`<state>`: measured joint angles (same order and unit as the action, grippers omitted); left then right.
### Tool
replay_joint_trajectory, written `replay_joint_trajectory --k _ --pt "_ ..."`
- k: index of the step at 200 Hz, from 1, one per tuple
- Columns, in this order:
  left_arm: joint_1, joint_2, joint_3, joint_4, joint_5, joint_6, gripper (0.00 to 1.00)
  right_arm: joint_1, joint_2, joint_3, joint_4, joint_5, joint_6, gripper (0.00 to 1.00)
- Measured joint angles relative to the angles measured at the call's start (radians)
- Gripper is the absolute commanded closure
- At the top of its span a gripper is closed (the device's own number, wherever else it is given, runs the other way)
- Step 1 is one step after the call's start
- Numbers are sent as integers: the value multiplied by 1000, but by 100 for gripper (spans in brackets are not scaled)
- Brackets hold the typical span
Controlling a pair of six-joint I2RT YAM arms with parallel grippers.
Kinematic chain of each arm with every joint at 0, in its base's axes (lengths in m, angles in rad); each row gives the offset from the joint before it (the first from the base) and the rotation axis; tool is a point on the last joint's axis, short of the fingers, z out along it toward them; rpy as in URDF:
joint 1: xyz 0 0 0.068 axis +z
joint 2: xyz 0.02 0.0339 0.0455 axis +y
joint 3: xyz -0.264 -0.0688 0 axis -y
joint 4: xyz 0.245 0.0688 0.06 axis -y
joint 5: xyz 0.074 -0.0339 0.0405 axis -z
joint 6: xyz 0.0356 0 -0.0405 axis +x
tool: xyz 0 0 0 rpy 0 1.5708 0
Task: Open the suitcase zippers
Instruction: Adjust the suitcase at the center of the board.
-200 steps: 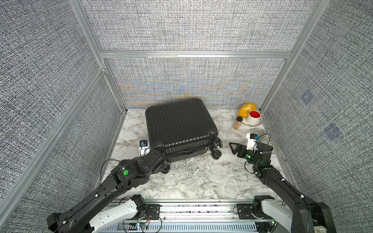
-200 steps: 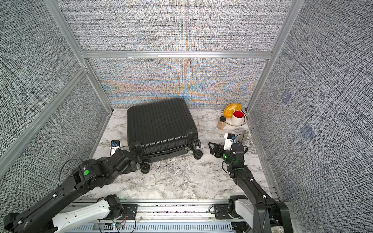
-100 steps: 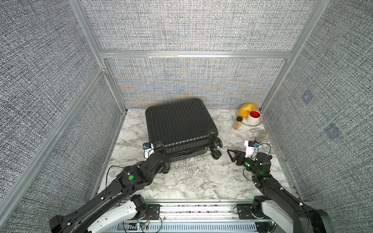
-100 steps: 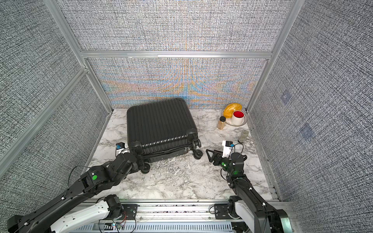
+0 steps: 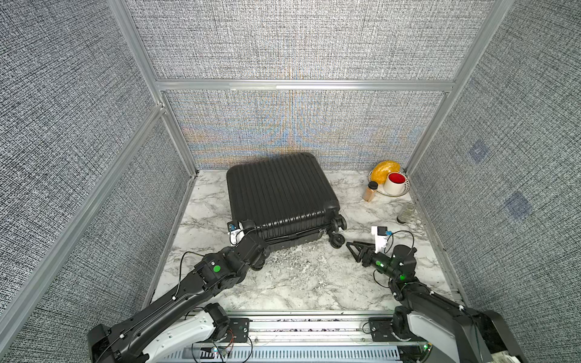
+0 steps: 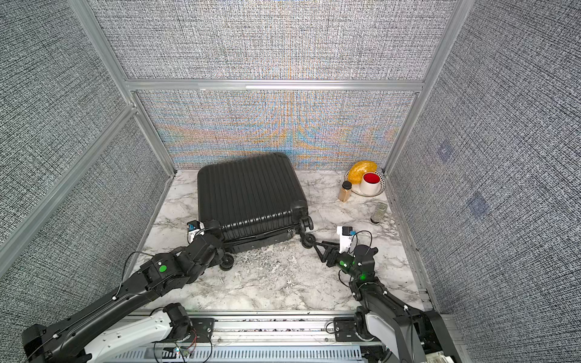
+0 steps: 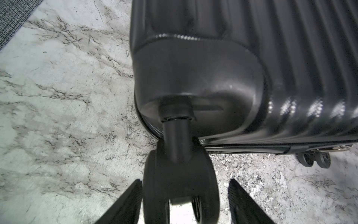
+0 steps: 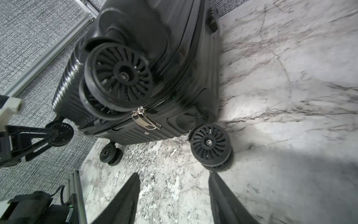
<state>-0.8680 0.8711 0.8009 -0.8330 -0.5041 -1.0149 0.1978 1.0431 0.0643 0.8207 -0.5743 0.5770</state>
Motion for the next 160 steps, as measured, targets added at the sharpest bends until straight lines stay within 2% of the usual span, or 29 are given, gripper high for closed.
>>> replay_joint_trajectory --k 51,119,141,160 --pt "1 10 -12 12 7 -10 44 75 242 19 257 -15 61 59" --pt "7 0 -18 11 10 -23 71 30 702 150 674 -225 218 67" --pt "8 1 -19 13 10 -27 74 11 811 188 732 -275 288 69" --pt "9 4 -20 16 10 -26 74 12 841 210 755 -301 311 70"
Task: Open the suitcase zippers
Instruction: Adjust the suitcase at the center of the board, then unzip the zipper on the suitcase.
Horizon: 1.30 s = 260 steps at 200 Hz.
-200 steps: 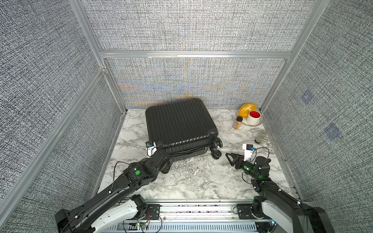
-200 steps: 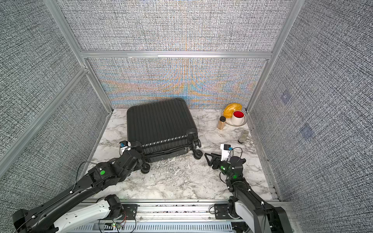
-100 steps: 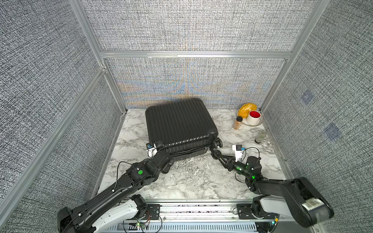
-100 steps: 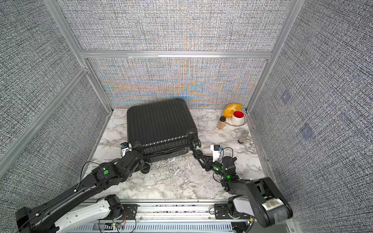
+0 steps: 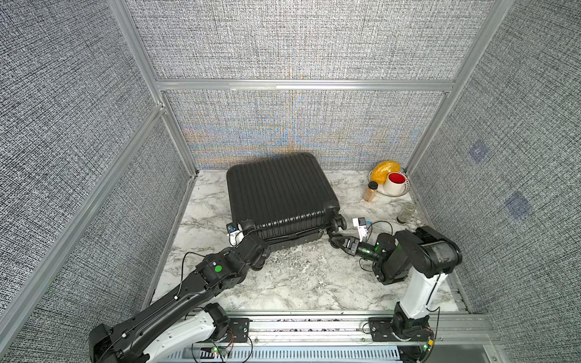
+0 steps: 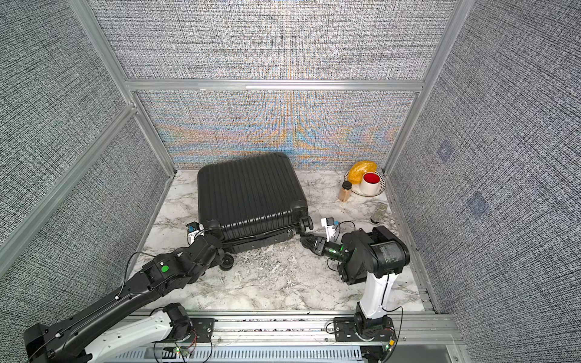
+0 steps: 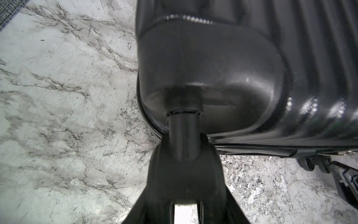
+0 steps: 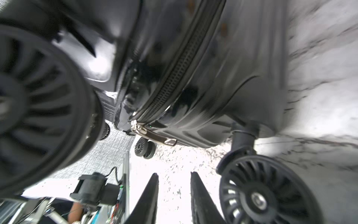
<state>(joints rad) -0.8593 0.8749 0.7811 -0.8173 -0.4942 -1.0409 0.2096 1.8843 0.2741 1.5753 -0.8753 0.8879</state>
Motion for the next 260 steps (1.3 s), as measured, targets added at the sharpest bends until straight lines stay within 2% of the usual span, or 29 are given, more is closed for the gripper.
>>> replay_joint_trajectory --k 56,170,260 --pt "3 6 0 2 0 0 75 5 -28 46 32 -25 -36 71" --pt "5 25 2 3 -3 0 76 35 56 119 36 -71 -32 68" --pt "7 19 4 2 0 0 76 47 61 145 17 -75 -55 63"
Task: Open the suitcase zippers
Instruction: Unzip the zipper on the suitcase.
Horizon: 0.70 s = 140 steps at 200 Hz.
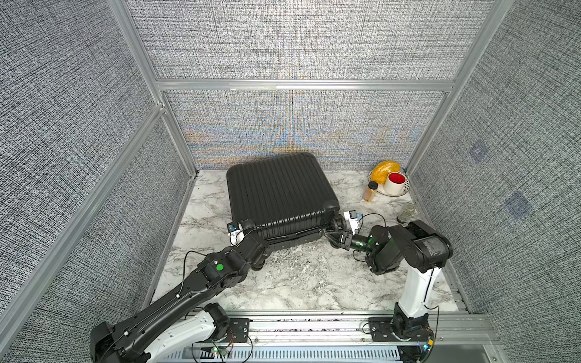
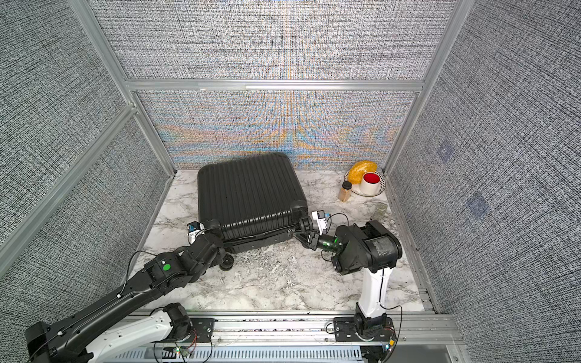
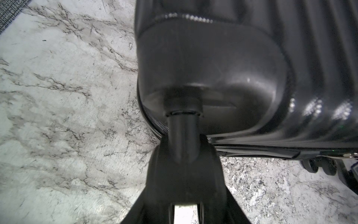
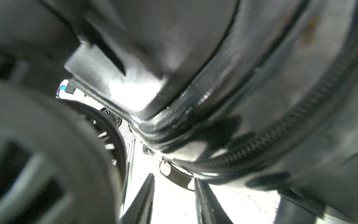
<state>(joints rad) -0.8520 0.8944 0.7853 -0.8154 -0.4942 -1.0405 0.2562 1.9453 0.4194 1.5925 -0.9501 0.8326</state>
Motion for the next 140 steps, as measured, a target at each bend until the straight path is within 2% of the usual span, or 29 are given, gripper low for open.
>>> replay_joint_trajectory --k 87,140 --pt "2 -11 -4 5 6 0 76 6 20 26 -50 -5 -23 68" --pt "2 -13 -7 9 7 -1 77 6 27 36 -59 -1 -23 77"
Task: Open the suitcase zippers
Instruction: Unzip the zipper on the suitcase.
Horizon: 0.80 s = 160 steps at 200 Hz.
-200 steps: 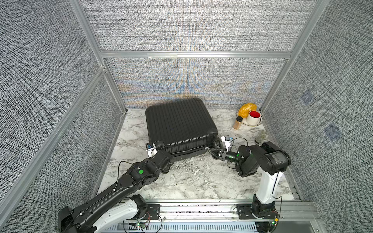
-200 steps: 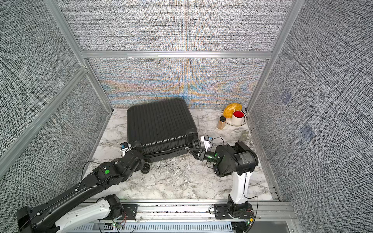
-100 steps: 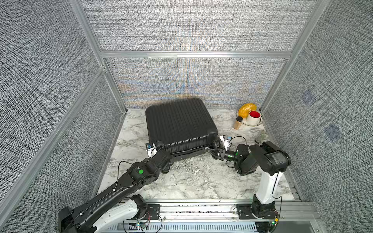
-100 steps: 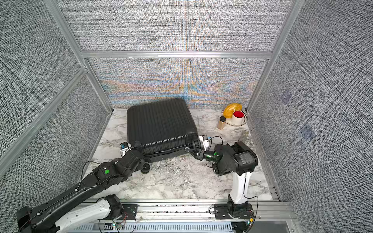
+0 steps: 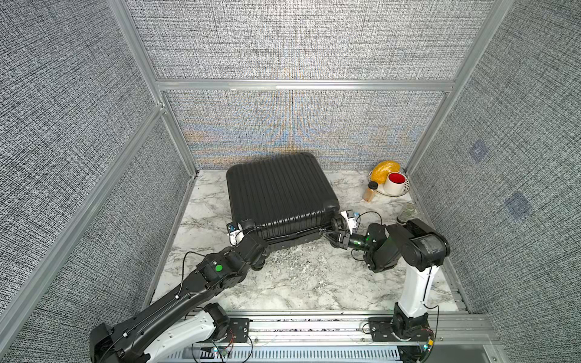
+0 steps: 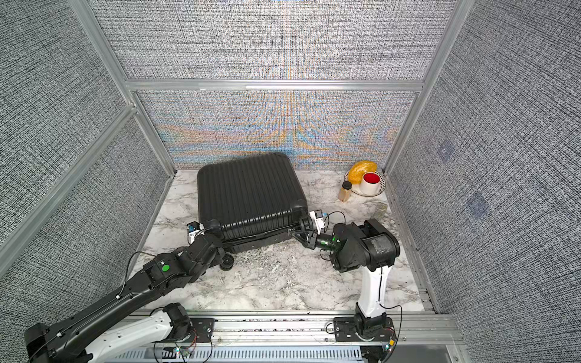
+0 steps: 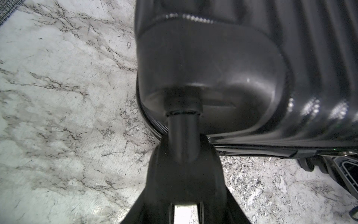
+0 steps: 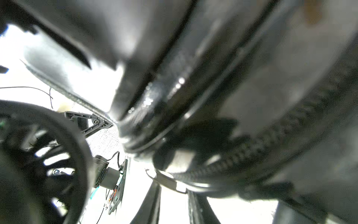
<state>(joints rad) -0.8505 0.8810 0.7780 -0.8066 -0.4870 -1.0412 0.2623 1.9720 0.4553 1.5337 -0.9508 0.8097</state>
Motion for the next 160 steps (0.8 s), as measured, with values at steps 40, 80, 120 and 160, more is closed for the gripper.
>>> replay_joint_trajectory --k 40,80,120,160 --pt "0 -9 -7 5 0 0 77 1 0 0 3 -2 -1 85" --pt "3 -13 -11 8 -2 -6 83 2 -32 -20 10 -19 -16 95" --pt "18 -2 -16 13 0 -6 87 -2 -116 -61 -71 37 -70 100" --pt "53 1 -21 21 6 2 90 -22 -187 -78 -173 89 -140 100"
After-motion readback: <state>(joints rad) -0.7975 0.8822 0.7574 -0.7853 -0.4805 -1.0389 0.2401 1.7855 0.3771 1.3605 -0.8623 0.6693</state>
